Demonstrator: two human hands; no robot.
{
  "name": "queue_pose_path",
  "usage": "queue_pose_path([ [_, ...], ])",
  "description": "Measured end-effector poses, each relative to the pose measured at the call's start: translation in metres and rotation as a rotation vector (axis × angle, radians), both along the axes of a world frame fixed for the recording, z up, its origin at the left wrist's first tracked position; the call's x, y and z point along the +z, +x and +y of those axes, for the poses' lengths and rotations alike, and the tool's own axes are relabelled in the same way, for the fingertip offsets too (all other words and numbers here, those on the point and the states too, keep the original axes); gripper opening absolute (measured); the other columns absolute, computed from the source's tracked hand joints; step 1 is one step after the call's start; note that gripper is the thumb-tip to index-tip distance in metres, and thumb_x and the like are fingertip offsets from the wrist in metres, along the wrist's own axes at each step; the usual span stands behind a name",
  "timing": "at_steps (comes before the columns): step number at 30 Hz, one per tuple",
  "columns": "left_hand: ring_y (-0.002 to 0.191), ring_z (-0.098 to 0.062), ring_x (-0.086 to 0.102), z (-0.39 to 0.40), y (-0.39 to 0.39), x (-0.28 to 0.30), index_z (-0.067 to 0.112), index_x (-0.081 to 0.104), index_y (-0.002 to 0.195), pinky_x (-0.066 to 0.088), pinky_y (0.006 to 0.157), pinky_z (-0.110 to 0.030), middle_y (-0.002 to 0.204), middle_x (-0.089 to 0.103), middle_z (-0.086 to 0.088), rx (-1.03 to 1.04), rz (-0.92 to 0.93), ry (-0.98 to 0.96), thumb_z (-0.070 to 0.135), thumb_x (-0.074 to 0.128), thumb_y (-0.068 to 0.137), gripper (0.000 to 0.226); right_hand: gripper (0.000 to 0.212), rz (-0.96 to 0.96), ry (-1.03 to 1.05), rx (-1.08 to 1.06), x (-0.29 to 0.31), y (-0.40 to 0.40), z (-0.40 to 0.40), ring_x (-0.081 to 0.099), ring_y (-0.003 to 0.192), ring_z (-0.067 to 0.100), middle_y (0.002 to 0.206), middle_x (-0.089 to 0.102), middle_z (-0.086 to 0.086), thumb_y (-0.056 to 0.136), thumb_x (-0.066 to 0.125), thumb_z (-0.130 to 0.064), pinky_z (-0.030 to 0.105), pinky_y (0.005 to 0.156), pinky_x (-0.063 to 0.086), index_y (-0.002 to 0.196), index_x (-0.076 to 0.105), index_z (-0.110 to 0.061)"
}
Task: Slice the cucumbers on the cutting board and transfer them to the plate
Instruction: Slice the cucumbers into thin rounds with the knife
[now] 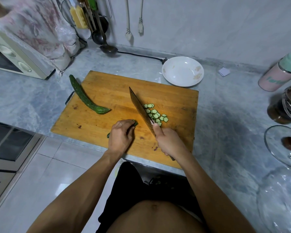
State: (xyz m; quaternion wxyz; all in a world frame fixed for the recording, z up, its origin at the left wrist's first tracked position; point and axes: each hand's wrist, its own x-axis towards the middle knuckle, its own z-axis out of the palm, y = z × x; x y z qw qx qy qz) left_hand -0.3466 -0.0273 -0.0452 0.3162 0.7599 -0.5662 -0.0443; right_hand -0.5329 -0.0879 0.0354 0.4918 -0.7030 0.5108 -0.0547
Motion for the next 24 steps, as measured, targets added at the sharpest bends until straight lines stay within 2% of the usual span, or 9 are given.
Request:
queue_pose_path([
  [3,0.095,-0.025,0.066,-0.001,0.002,0.004,0.010,0.075,0.102,0.053,0.085,-0.037,0.103,0.074,-0.005,0.028,-0.032,0.009,0.005,0.070,0.082,0.021,0.064,0.000,-0.007,0.028,0.001,-0.002,0.002,0.047,0.037,0.012,0.050,0.048,0.000,0.103,0.024,-0.056,0.029,0.052,0.042,0.063,0.050,-0.013],
  [6,0.102,-0.023,0.065,-0.003,0.001,0.007,0.008,0.075,0.106,0.050,0.088,-0.027,0.108,0.072,-0.008,0.035,0.015,0.035,0.000,0.067,0.081,0.027,0.066,-0.005,-0.010,0.053,0.001,-0.002,0.006,0.045,0.045,0.020,0.055,0.048,0.004,0.101,0.023,-0.060,0.032,0.054,0.040,0.070,0.055,-0.010],
  [11,0.104,-0.032,0.062,-0.003,0.002,0.005,0.003,0.072,0.109,0.053,0.088,-0.034,0.113,0.069,-0.012,0.006,0.016,0.062,-0.006,0.063,0.077,0.035,0.074,-0.024,-0.019,0.099,0.009,0.000,0.011,0.048,0.050,0.021,0.066,0.055,0.009,0.101,0.023,-0.060,0.033,0.056,0.041,0.079,0.062,-0.001],
  [13,0.103,-0.031,0.061,-0.003,0.001,0.004,0.004,0.072,0.110,0.053,0.087,-0.033,0.114,0.068,-0.011,0.031,0.035,0.073,-0.005,0.061,0.078,0.035,0.072,-0.028,-0.015,0.105,0.011,-0.001,0.013,0.053,0.056,0.021,0.069,0.058,0.009,0.101,0.023,-0.059,0.034,0.059,0.045,0.075,0.061,-0.004],
  [16,0.104,-0.029,0.061,-0.004,0.001,0.005,0.005,0.072,0.110,0.052,0.087,-0.032,0.114,0.067,-0.008,0.058,0.062,0.087,-0.004,0.060,0.079,0.034,0.063,-0.001,-0.024,0.111,0.011,-0.003,0.016,0.059,0.068,0.022,0.074,0.062,0.008,0.102,0.023,-0.058,0.036,0.067,0.048,0.068,0.058,-0.018],
  [20,0.101,-0.030,0.062,-0.005,0.001,0.006,0.004,0.073,0.108,0.050,0.085,-0.029,0.111,0.068,-0.010,0.047,0.055,0.072,-0.006,0.061,0.078,0.034,0.058,-0.004,-0.053,0.136,0.013,-0.003,0.019,0.047,0.057,0.014,0.060,0.048,-0.002,0.104,0.025,-0.053,0.028,0.053,0.033,0.056,0.044,-0.027],
  [24,0.098,-0.030,0.063,-0.005,0.000,0.004,0.002,0.074,0.105,0.048,0.085,-0.026,0.107,0.069,-0.011,0.053,0.069,0.057,-0.008,0.060,0.075,0.034,0.064,0.019,-0.058,0.146,0.014,0.000,0.020,0.047,0.055,0.018,0.060,0.048,0.003,0.104,0.024,-0.053,0.031,0.054,0.033,0.059,0.045,-0.013],
])
